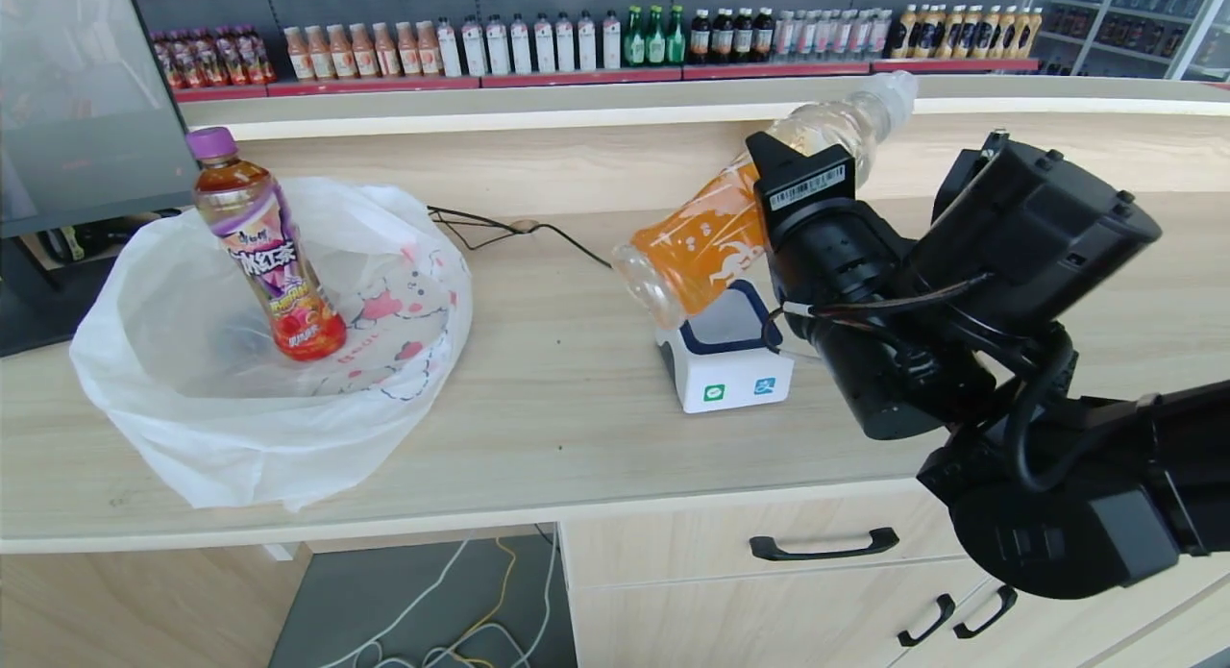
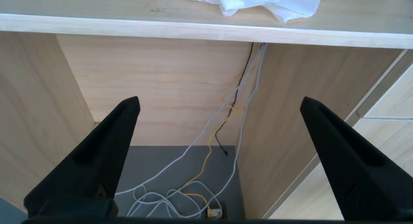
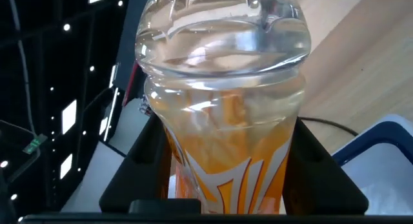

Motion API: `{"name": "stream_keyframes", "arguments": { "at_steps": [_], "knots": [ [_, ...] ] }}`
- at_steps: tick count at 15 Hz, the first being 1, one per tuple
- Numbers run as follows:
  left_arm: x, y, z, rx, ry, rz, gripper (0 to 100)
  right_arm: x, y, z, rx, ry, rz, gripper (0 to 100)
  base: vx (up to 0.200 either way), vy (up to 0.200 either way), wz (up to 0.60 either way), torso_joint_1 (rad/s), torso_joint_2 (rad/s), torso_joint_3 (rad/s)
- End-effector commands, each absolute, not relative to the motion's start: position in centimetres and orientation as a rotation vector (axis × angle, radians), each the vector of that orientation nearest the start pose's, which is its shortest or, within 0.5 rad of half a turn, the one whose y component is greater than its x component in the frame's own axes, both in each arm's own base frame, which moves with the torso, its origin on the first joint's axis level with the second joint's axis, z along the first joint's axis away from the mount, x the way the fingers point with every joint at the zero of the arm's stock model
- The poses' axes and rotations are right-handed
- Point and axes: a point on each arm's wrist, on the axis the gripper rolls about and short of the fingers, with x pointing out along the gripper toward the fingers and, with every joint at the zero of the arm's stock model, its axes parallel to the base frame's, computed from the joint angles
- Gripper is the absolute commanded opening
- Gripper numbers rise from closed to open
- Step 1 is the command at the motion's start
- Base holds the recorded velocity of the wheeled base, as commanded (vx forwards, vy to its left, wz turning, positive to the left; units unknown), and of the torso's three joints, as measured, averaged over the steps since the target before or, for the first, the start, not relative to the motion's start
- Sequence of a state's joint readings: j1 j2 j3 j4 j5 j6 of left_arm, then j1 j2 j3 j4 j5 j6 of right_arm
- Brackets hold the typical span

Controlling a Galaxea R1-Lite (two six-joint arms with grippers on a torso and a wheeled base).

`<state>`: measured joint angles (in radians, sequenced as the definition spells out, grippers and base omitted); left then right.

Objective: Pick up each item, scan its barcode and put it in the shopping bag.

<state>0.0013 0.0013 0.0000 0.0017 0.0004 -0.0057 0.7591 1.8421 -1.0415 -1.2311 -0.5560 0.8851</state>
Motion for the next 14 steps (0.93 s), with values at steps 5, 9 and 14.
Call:
{"name": "stream_keyframes", "arguments": {
  "at_steps": [5, 9, 14],
  "knots": [
    [-2.3, 0.0, 7.5, -0.006, 0.003, 0.002, 100, 26.7, 23.5, 24.5, 1.210, -0.195, 0.341, 0, 0.000, 0.000, 0.00, 0.000, 0.00, 0.000],
    [-2.3, 0.0, 7.5, -0.006, 0.003, 0.002, 100, 27.7, 23.3, 23.6, 1.235, -0.185, 0.313, 0, 0.000, 0.000, 0.00, 0.000, 0.00, 0.000],
    [-2.3, 0.0, 7.5, -0.006, 0.003, 0.003, 100, 28.4, 22.7, 23.1, 1.275, -0.188, 0.286, 0, 0.000, 0.000, 0.00, 0.000, 0.00, 0.000]
  ]
}}
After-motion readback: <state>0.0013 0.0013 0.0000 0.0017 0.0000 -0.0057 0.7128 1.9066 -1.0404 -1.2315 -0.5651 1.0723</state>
